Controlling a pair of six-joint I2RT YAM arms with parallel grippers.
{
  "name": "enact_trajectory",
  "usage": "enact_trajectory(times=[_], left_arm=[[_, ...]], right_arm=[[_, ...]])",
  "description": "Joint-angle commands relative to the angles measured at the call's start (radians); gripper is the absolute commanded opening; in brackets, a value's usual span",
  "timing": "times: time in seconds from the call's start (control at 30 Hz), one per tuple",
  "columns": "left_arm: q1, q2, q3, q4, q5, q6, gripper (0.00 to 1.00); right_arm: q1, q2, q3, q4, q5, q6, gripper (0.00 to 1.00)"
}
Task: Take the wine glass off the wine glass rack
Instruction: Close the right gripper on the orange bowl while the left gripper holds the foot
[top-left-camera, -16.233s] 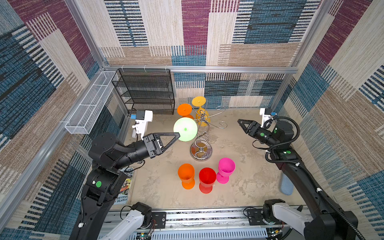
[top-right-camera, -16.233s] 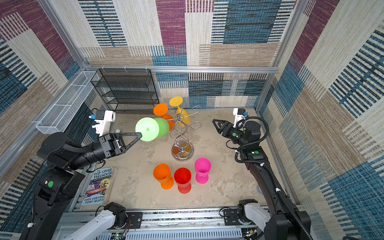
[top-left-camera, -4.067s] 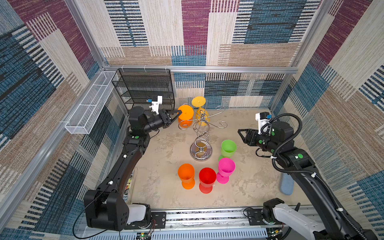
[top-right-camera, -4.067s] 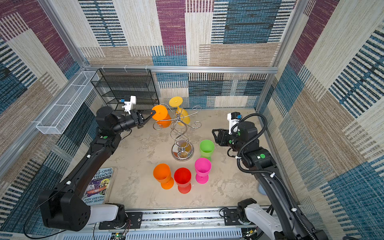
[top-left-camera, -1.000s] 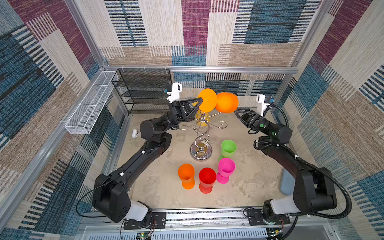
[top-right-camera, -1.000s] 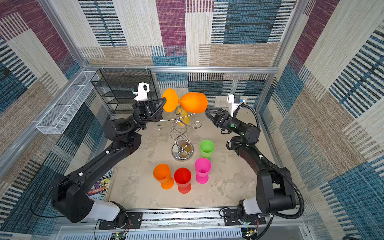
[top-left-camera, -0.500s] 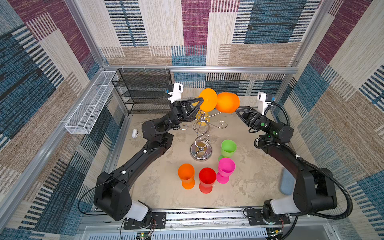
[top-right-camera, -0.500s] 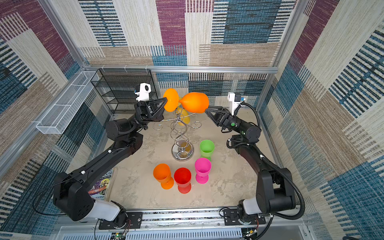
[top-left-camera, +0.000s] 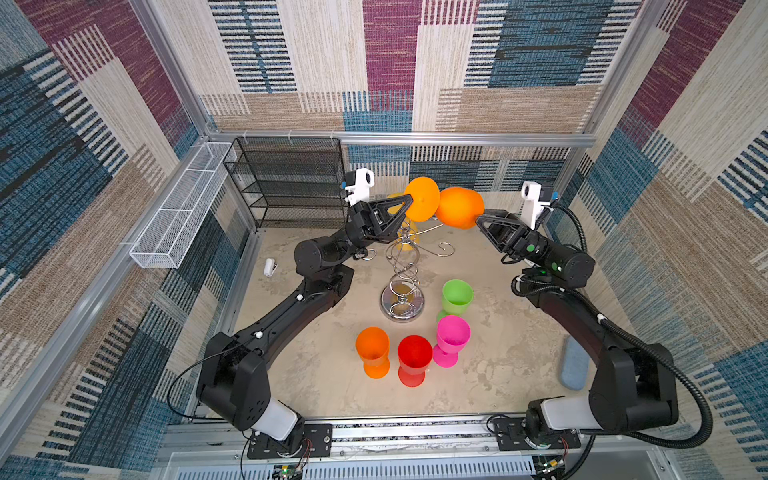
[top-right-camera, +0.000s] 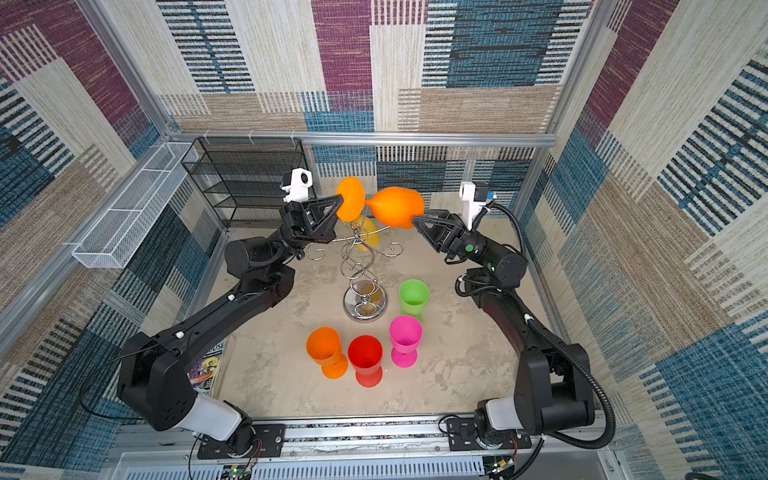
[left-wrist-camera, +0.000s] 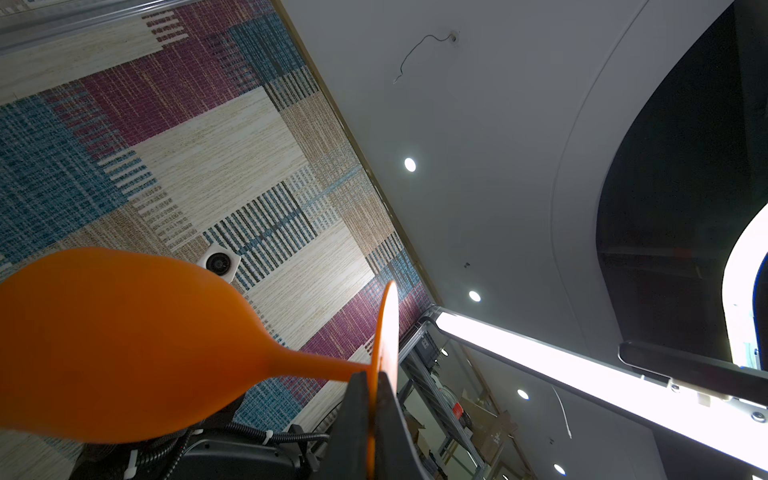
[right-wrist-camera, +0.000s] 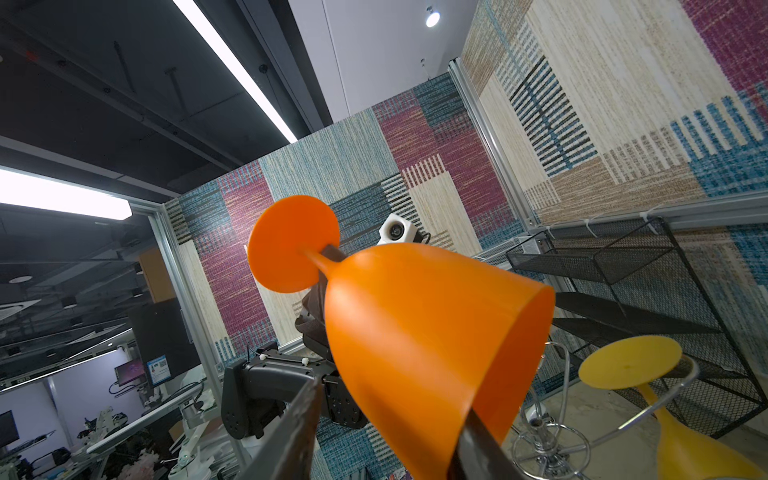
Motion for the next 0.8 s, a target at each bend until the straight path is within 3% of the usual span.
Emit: enact_trajectory(times=[0.0,0.33,0.57,0.77], left_arm=[[-0.002,0.007,0.012,0.047,-0.012,-0.02,0.0],[-0.006,0.03,0.023,0.073,-0.013,-0.047,0.02],[-0.006,0.032,0.022,0.073,-0.009,-0.047,0.1],[-0.006,0.03,0.016,0.073,-0.013,-0.044,0.22]], right_arm=[[0.001,-0.008,0.007,0.32,-0.019,0.014,0.46],[0.001,-0.005,-0.002,0.323,-0.007,0.015,0.34],[0.0,0.002,0.005,0.341,0.002,0.032,0.27],[0.0,-0.003,-0.003,0.32,0.007,0.024,0.17]])
